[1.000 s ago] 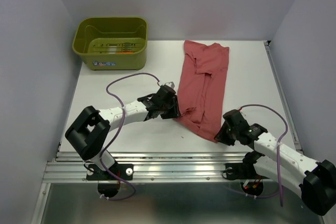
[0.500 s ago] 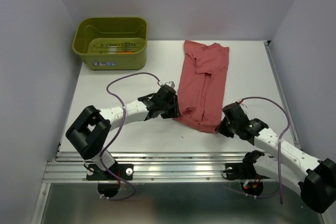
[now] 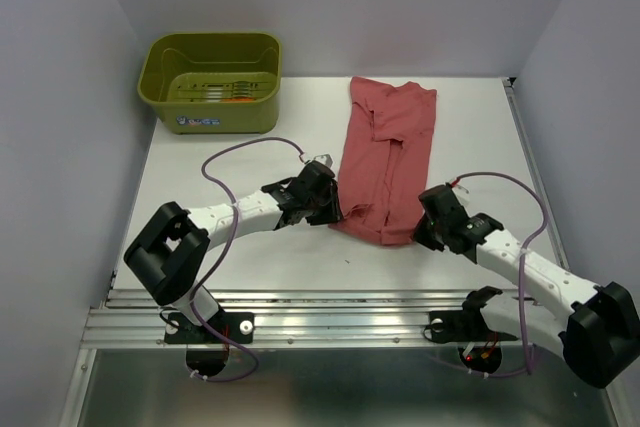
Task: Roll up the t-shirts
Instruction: Roll the T-shirt to the center of the board.
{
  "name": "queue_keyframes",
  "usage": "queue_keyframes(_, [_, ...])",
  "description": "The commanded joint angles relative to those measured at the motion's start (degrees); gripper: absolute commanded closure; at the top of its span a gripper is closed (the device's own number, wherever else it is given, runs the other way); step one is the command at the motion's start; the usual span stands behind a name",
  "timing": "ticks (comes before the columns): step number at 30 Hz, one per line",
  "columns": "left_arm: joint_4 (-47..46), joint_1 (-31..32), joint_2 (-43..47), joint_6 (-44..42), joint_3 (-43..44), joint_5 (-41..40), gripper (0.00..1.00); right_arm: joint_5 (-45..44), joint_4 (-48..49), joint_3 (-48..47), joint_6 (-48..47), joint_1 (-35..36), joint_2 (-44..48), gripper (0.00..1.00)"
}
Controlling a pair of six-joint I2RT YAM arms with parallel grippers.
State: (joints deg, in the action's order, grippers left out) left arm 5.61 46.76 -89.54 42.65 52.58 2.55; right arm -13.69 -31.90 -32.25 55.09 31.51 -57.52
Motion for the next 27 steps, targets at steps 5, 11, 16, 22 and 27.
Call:
queue_keyframes(5, [0.19, -0.18, 3.58, -1.78, 0.51, 1.05, 0.66, 0.51, 6.41, -2.90, -3.67, -3.90, -4.62, 0.95])
queue_keyframes(11, [-0.07, -0.18, 3.14, -2.40, 0.42, 1.76, 0.55, 2.09, 7.82, -4.05, -6.22, -6.19, -6.38, 0.94])
queue_keyframes(16, [-0.51, -0.18, -0.02, -2.84, 2.00, 1.94, 0.50, 3.06, 8.78, -3.70, -7.10, -6.72, -7.70, 0.95])
queue_keyframes(22, [-1.21, -0.18, -2.57, -2.40, 3.75, 2.02, 0.56, 3.41, 9.31, -3.35, -7.54, -7.86, -7.70, 0.95])
queue_keyframes(27, [-1.12, -0.18, -4.33, -2.58, 5.16, 1.59, 0.59, 3.76, 9.40, -3.26, -8.16, -8.39, -7.52, 0.95])
